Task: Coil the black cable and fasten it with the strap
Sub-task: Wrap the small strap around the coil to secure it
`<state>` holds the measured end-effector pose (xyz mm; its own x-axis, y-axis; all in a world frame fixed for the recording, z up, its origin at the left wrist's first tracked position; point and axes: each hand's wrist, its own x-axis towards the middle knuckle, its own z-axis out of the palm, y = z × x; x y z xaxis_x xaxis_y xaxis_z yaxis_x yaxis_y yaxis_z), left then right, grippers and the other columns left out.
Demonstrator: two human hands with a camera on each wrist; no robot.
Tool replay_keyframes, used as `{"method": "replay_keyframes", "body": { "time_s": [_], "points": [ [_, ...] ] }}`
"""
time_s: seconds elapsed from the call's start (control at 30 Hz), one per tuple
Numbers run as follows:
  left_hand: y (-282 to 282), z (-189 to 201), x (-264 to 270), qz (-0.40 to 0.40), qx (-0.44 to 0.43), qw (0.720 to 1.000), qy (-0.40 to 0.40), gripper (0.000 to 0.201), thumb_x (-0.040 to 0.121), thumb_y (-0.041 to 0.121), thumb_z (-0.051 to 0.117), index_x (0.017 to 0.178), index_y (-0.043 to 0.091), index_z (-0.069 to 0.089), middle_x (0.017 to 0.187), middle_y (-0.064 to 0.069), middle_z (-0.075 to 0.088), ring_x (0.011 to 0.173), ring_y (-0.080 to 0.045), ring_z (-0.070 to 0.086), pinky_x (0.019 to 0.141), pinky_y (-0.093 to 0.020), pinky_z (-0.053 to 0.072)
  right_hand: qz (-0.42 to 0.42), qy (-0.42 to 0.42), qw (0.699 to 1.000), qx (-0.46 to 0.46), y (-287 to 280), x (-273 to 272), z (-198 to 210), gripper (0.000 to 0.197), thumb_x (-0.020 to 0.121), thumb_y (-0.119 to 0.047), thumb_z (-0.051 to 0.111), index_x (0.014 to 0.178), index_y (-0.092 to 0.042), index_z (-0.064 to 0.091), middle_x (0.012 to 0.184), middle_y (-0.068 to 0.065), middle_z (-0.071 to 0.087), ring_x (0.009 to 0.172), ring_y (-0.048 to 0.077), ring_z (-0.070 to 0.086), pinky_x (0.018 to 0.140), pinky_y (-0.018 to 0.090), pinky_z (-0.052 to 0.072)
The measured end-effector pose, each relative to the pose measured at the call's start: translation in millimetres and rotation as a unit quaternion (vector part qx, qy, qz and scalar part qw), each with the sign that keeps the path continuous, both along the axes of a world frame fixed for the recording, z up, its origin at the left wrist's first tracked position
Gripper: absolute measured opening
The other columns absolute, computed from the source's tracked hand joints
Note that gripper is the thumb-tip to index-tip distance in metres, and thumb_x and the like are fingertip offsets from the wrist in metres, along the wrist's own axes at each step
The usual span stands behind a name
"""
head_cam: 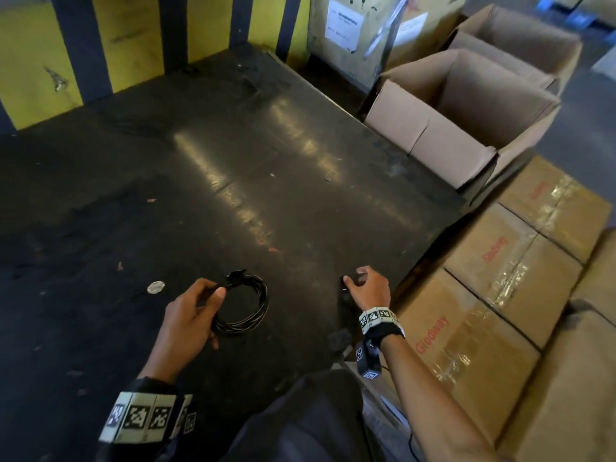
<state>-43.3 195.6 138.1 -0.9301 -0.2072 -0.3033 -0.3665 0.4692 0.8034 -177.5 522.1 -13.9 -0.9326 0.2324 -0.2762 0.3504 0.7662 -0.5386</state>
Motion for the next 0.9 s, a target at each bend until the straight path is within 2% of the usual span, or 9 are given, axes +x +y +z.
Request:
{"method": "replay_keyframes", "body": {
  "time_s": [0.1,0.23,0.4,0.43,0.53,0.63,0.7,0.77,0.9],
  "points": [
    [0.9,1.4,-4.8,0.001,0.013,1.000,-0.013,0.009,0.103,0.025,0.052,0.106,0.021,0.059,0.081,-0.016,0.067,0.052,-0.018,0.068,0.047,-0.024,0.057,0.057,-0.019,0.998,0.019,-7.4,-7.5,1.9,0.043,0.080,-0.040,0.082,0.116,-0.021,0.068,0.103,0.004,0.074,0.098,0.022,0.071,0.087,0.038,0.060],
    [1.9,1.5,-7.1,0.007,0.024,1.000,-0.018,0.010,0.102,0.024,0.052,0.106,0.019,0.060,0.079,-0.013,0.067,0.051,-0.017,0.067,0.046,-0.024,0.057,0.104,-0.024,0.993,0.042,-12.3,-15.0,-2.6,0.027,0.082,-0.018,0.076,0.109,-0.018,0.074,0.106,0.010,0.078,0.103,0.030,0.073,0.088,0.034,0.057],
    [1.4,-1.2,-5.0,0.020,0.037,0.999,-0.014,0.010,0.103,0.023,0.052,0.106,0.018,0.059,0.075,-0.010,0.065,0.049,-0.013,0.067,0.044,-0.023,0.056,0.077,-0.008,0.996,-0.039,-14.6,-17.3,2.1,0.014,0.082,-0.002,0.078,0.092,-0.011,0.077,0.089,0.004,0.075,0.089,0.018,0.071,0.092,0.029,0.056],
    [1.0,-1.8,-4.5,0.021,0.040,0.999,-0.015,0.009,0.103,0.023,0.052,0.105,0.018,0.059,0.077,-0.010,0.064,0.049,-0.012,0.067,0.045,-0.023,0.056,0.073,-0.003,0.995,-0.062,-15.5,-16.6,5.6,0.014,0.080,-0.002,0.081,0.092,-0.010,0.077,0.086,0.002,0.073,0.084,0.015,0.069,0.089,0.026,0.057],
    [0.4,-2.7,-3.4,0.029,0.051,0.998,-0.010,0.009,0.103,0.023,0.052,0.105,0.019,0.059,0.079,-0.011,0.063,0.050,-0.012,0.066,0.046,-0.024,0.057,0.056,0.013,0.987,-0.148,-22.3,-14.3,21.2,0.016,0.080,-0.005,0.084,0.095,-0.004,0.076,0.087,0.008,0.076,0.068,0.007,0.071,0.065,0.009,0.056],
    [0.1,-2.0,-3.8,0.052,0.081,0.995,0.004,0.008,0.103,0.023,0.051,0.104,0.019,0.058,0.081,-0.013,0.062,0.051,-0.015,0.067,0.049,-0.028,0.059,0.042,0.030,0.970,-0.238,-36.5,-13.6,44.2,0.015,0.088,-0.007,0.078,0.101,-0.002,0.073,0.095,0.018,0.078,0.065,0.011,0.076,0.057,0.015,0.059],
    [-1.0,0.9,-4.7,0.075,0.111,0.991,0.022,0.009,0.103,0.024,0.051,0.103,0.018,0.057,0.082,-0.014,0.060,0.053,-0.017,0.066,0.051,-0.035,0.061,0.066,0.056,0.963,-0.255,-49.2,-13.0,61.0,0.012,0.091,-0.007,0.074,0.102,-0.003,0.072,0.095,0.014,0.079,0.079,0.017,0.079,0.064,0.022,0.064],
    [-1.8,7.2,-6.3,0.105,0.154,0.982,0.044,0.010,0.103,0.023,0.050,0.104,0.015,0.056,0.085,-0.014,0.058,0.057,-0.017,0.065,0.055,-0.044,0.062,0.092,0.090,0.957,-0.259,-63.3,-12.3,78.1,0.010,0.091,-0.009,0.074,0.100,-0.005,0.072,0.093,0.009,0.080,0.087,0.018,0.079,0.078,0.034,0.066],
    [-4.6,28.0,-10.4,0.150,0.231,0.955,0.112,0.013,0.105,0.018,0.046,0.107,0.008,0.053,0.086,-0.011,0.056,0.060,-0.010,0.064,0.051,-0.036,0.062,0.129,0.136,0.940,-0.286,-97.1,-14.2,113.8,0.014,0.086,-0.016,0.080,0.097,-0.011,0.073,0.092,0.007,0.080,0.088,0.022,0.078,0.082,0.040,0.065]
  ]
}}
